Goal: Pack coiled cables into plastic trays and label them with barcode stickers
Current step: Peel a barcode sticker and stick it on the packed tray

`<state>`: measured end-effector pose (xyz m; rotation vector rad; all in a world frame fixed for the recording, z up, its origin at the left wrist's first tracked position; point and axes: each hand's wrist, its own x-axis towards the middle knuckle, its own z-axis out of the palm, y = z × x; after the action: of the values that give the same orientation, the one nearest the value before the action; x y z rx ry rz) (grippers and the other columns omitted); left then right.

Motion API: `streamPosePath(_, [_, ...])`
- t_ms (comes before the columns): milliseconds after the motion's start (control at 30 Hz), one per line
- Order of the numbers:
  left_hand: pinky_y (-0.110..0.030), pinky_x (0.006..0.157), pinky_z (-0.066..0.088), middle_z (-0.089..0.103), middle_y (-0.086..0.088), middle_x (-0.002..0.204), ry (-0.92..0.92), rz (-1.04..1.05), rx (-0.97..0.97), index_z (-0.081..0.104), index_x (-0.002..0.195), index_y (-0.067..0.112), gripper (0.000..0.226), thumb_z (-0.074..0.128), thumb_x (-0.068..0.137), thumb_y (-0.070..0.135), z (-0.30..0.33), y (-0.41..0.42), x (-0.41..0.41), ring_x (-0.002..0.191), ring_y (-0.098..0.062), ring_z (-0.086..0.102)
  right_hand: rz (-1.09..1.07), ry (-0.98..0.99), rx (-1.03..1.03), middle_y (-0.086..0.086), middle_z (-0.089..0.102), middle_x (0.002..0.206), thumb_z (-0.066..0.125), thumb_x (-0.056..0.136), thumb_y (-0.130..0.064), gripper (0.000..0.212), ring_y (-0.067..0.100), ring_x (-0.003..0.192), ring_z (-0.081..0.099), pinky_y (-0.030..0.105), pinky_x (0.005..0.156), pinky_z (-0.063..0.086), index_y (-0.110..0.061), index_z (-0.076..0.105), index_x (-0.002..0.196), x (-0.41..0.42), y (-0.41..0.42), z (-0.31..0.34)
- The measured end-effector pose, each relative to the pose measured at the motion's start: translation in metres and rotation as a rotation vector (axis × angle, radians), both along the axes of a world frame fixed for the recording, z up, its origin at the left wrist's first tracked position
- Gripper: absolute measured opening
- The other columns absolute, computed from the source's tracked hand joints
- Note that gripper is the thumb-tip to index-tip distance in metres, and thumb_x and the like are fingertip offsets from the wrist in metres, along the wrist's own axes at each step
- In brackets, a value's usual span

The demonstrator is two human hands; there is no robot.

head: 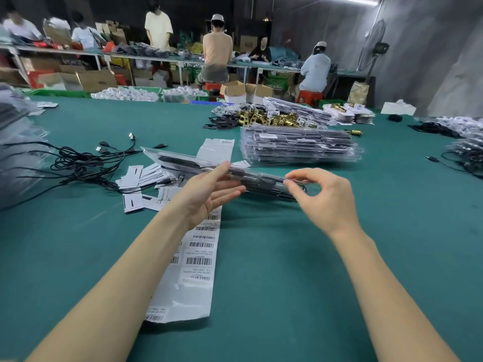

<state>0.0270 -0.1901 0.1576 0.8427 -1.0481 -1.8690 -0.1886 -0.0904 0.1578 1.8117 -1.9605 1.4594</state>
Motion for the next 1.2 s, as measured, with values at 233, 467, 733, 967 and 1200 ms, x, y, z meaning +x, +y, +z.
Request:
streamPosePath(233, [-0.027, 0.064, 0.060, 0.069, -0.014, 0.113, 0.038, 0.064, -0.047, 0.059, 0.116, 0.010, 0.042, 0.065, 0.093, 0.045, 0.006, -0.004, 0.007, 0.093, -0.028, 0.075, 0.040, -0.006, 0.068, -0.028, 0.068, 0.067, 0.072, 0.081, -0.049, 0.013, 0.000, 0.064, 0.064, 0.028, 0.062, 0.055, -0.046, 0.072, 0.068, 0.006, -0.021, 0.042])
streamPosePath(467, [-0.025, 0.065, 0.058, 0.066, -0.006, 0.104, -0.366, -0.002, -0.106, 0.063, 0.107, 0.008, 0.035, 0.062, 0.095, 0.041, 0.001, -0.007, 0.011, 0.084, -0.015, 0.068, -0.076, -0.646, 0.188, -0.001, 0.062, 0.057, 0.078, 0.085, -0.029, 0.027, 0.014, 0.054, 0.048, 0.024, 0.051, 0.044, -0.009, 0.072, 0.067, 0.005, -0.046, 0.054])
streamPosePath(733, [-0.034, 0.076, 0.062, 0.073, -0.016, 0.107, -0.471, -0.180, -0.035, 0.050, 0.118, 0.005, 0.068, 0.074, 0.078, 0.055, 0.006, -0.010, 0.029, 0.092, -0.028, 0.075, 0.099, -1.445, 0.325, 0.013, 0.073, 0.098, 0.067, 0.095, -0.024, 0.017, 0.027, 0.079, 0.070, 0.039, 0.074, 0.061, -0.008, 0.070, 0.096, -0.006, -0.019, -0.008])
streamPosePath(967, [-0.042, 0.069, 0.061, 0.075, -0.012, 0.096, 0.016, -0.191, -0.038, 0.037, 0.127, 0.018, 0.053, 0.070, 0.086, 0.009, 0.005, 0.000, 0.004, 0.082, -0.027, 0.072, 0.713, -1.194, 0.507, 0.012, 0.064, 0.133, 0.057, 0.094, -0.031, 0.046, 0.029, 0.107, 0.063, 0.035, 0.080, 0.056, -0.014, 0.059, 0.136, -0.008, 0.001, -0.015])
streamPosePath(1200, [-0.018, 0.083, 0.050, 0.077, 0.007, 0.099, -0.386, -0.245, -0.327, 0.065, 0.123, 0.021, 0.048, 0.070, 0.078, 0.038, -0.001, -0.004, 0.025, 0.092, -0.007, 0.071, 0.591, -1.309, 0.466, 0.004, 0.072, 0.118, 0.060, 0.093, -0.040, 0.047, 0.015, 0.074, 0.069, 0.023, 0.056, 0.058, -0.012, 0.059, 0.132, 0.022, -0.013, -0.016])
